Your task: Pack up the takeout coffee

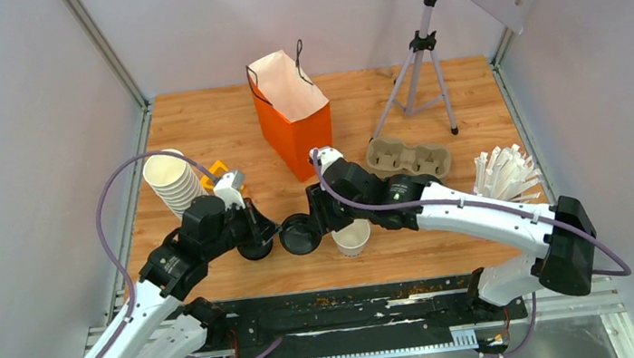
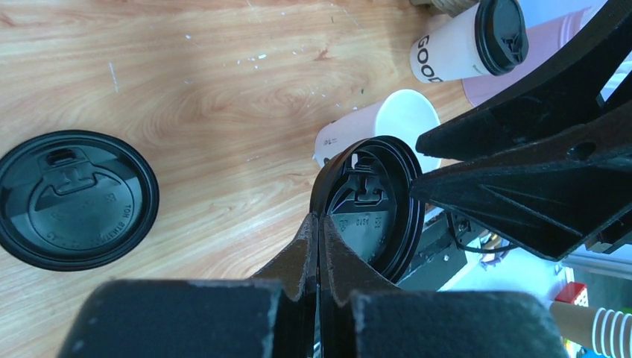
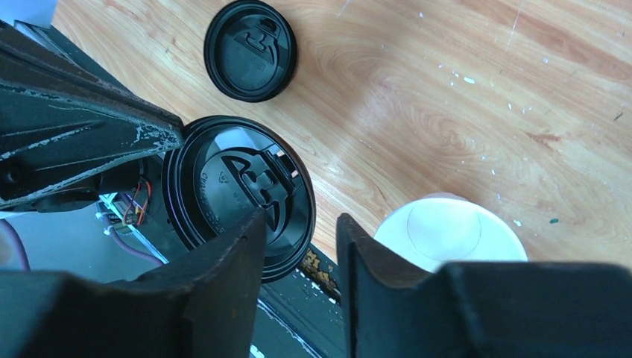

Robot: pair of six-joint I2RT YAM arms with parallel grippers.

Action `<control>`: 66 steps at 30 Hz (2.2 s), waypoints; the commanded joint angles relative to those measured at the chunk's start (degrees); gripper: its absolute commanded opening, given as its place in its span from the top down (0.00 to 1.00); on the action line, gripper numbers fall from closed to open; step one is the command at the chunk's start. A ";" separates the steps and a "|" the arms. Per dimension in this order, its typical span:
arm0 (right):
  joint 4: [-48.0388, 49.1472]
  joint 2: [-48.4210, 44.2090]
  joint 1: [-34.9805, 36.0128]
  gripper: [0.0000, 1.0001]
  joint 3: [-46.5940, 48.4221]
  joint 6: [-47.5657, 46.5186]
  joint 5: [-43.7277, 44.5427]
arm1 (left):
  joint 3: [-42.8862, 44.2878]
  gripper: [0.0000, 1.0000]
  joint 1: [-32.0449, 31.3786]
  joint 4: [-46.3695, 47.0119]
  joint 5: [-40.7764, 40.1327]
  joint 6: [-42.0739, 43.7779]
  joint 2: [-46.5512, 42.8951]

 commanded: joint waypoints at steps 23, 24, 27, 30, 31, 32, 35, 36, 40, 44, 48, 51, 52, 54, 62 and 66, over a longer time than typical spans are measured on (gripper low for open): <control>-3.92 1.10 0.23 1.00 2.69 -1.61 2.08 | 1.51 0.76 0.22 2.11 3.42 0.95 1.79; -3.98 1.02 0.27 1.00 2.68 -1.75 1.78 | 1.72 0.74 0.22 2.08 3.76 1.80 2.40; -5.48 0.51 0.21 1.00 2.92 -2.96 0.73 | 1.96 0.67 0.16 1.38 4.08 3.28 4.85; -7.02 -1.98 0.20 0.90 2.58 -3.61 1.41 | 0.28 0.66 -1.80 1.94 3.07 2.85 7.10; -7.22 -3.32 0.21 0.87 2.14 -3.78 1.95 | -0.35 0.66 -3.19 2.05 1.51 2.67 8.37; -7.31 -4.82 0.22 0.84 1.74 -3.93 2.57 | -0.71 0.64 -4.88 1.94 -0.10 2.63 9.46; -7.33 -9.47 0.25 0.77 0.17 -3.99 3.93 | -1.65 0.60 -9.06 2.68 -4.14 2.36 13.43; -7.31 -11.16 0.26 0.73 -0.38 -3.84 4.18 | -1.97 0.59 -9.98 3.34 -4.76 2.23 14.76; -7.12 -18.48 0.22 0.63 -3.24 -2.62 6.32 | -2.64 0.58 -13.37 5.52 -7.98 2.49 19.65; -5.98 -24.56 0.21 0.55 -5.68 -2.44 7.54 | -3.68 0.57 -14.44 6.98 -9.86 2.79 24.06; -5.91 -28.54 0.21 0.47 -6.99 -2.90 8.39 | -5.10 0.56 -15.04 10.69 -8.75 2.68 26.81; -6.53 -29.91 0.28 0.42 -7.25 -3.04 8.69 | -5.46 0.54 -15.24 12.39 -8.78 2.50 29.21; -6.73 -30.14 0.23 0.41 -7.26 -3.15 8.58 | -5.47 0.54 -15.33 12.69 -8.88 2.58 30.16; -7.36 -30.57 0.23 0.39 -7.19 -3.21 8.52 | -5.17 0.54 -15.42 12.78 -9.48 2.89 32.18; -7.61 -32.30 0.23 0.39 -7.93 -3.48 8.50 | -4.45 0.70 -15.78 13.19 -9.74 3.23 35.53; -7.10 -32.82 0.27 0.39 -8.96 -2.65 7.58 | -3.58 0.99 -15.87 11.42 -8.81 3.49 33.96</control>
